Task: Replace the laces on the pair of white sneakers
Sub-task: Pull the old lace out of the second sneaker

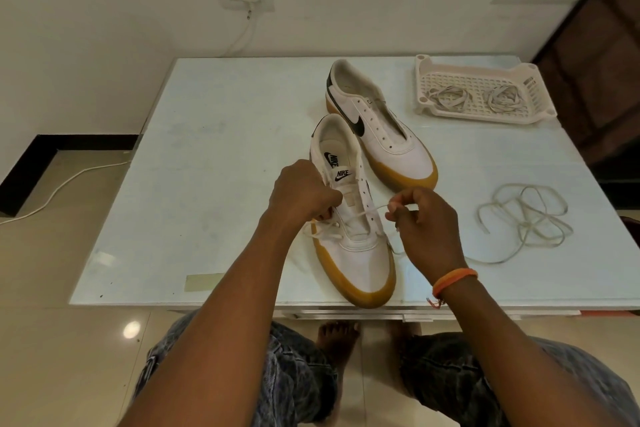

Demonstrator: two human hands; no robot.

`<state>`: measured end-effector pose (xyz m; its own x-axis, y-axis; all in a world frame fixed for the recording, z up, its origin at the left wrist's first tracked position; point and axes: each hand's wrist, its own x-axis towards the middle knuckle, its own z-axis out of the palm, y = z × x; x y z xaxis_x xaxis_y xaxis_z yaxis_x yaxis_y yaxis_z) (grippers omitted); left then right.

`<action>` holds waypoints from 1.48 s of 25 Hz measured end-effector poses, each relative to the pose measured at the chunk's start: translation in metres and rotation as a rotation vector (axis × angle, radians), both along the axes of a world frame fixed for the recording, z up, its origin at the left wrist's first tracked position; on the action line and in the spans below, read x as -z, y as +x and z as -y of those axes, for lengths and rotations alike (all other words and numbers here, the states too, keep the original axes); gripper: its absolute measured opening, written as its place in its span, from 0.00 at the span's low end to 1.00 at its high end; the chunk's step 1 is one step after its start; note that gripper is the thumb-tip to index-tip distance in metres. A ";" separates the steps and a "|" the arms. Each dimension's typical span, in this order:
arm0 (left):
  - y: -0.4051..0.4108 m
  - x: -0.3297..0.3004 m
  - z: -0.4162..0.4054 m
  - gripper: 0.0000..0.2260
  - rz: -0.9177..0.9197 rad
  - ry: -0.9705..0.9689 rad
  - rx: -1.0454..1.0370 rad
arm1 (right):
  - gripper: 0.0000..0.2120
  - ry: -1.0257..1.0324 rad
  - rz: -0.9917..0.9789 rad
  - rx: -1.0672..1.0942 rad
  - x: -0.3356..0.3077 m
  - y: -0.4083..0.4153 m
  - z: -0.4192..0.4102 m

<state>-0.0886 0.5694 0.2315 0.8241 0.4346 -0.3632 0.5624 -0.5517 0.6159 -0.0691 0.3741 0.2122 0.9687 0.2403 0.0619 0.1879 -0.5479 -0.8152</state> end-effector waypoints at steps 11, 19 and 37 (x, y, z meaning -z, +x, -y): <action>0.007 -0.011 -0.008 0.12 -0.145 -0.145 0.070 | 0.11 -0.509 0.354 -0.373 0.015 -0.007 -0.033; 0.005 -0.014 -0.009 0.08 -0.163 -0.152 0.065 | 0.00 -0.230 0.199 -0.039 -0.009 0.025 0.011; 0.005 -0.019 -0.005 0.16 -0.253 -0.259 0.097 | 0.02 -0.262 0.120 -0.370 0.000 0.002 -0.027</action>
